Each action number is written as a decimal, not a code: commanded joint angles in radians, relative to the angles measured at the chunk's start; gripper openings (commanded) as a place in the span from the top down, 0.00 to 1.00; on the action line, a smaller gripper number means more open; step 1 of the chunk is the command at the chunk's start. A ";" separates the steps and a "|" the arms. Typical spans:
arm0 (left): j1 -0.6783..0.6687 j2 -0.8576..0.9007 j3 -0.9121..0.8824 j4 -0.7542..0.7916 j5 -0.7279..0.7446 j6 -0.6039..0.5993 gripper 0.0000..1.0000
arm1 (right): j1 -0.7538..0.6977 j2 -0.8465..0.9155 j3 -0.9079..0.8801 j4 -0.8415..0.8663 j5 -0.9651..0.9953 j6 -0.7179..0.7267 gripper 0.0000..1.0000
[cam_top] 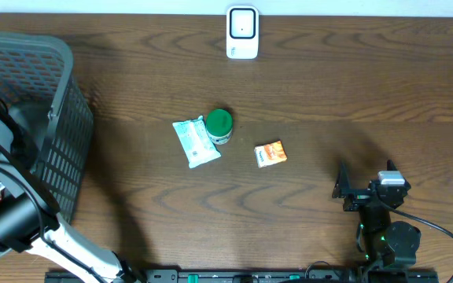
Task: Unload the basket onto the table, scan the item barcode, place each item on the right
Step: 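Reach the left gripper into the basket and grasp the red chocolate bar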
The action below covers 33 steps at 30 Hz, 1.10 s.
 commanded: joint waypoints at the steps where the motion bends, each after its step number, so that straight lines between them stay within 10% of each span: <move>1: 0.005 0.085 -0.043 -0.003 0.141 0.000 0.43 | 0.006 -0.005 -0.003 0.000 -0.002 -0.011 0.01; 6: 0.005 0.122 -0.044 -0.003 0.142 0.000 0.44 | 0.006 -0.005 -0.003 0.000 -0.002 -0.011 0.01; 16: 0.005 0.163 -0.050 -0.006 0.142 -0.004 0.92 | 0.006 -0.005 -0.003 0.000 -0.002 -0.011 0.01; 33: -0.119 0.012 -0.045 -0.012 0.297 -0.006 0.92 | 0.006 -0.005 -0.003 0.000 -0.002 -0.011 0.01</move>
